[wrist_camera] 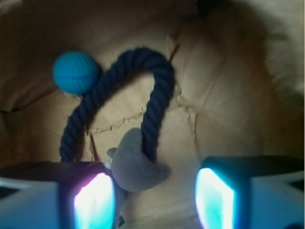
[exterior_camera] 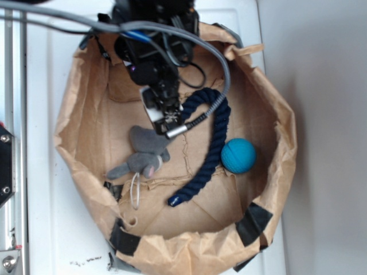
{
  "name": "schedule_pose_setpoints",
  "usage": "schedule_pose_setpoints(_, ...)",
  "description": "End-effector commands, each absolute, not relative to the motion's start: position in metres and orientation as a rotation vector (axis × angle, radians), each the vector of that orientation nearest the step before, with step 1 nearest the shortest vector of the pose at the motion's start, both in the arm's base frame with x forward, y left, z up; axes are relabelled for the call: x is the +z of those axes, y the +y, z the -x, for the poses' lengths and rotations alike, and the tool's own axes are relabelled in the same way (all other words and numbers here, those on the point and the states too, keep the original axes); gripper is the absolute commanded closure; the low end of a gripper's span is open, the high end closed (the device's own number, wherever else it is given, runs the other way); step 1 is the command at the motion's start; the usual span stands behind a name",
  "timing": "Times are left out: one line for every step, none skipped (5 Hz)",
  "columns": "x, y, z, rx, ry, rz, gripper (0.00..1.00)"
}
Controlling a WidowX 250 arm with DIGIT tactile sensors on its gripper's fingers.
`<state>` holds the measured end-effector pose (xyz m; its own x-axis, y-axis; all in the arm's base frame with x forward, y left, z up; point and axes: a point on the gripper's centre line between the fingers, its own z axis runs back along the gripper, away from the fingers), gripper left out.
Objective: Grab the blue rope.
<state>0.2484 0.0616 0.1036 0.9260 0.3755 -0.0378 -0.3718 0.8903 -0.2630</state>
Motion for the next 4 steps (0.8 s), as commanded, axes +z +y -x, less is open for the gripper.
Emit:
schedule_pose_setpoints(0.133, 0.050, -0.255, 0.432, -0.082, 0.315, 0.00)
schedule_pose_setpoints(0.133, 0.037, -0.254, 0.449, -0.099, 0.306, 0.00)
schedule_pose_setpoints(0.125, 0.028, -0.255, 0.473, -0.102, 0.299, 0.00)
schedule_pose_setpoints(0.120, 0.021, -0.255, 0.480, -0.107, 0.302, 0.00)
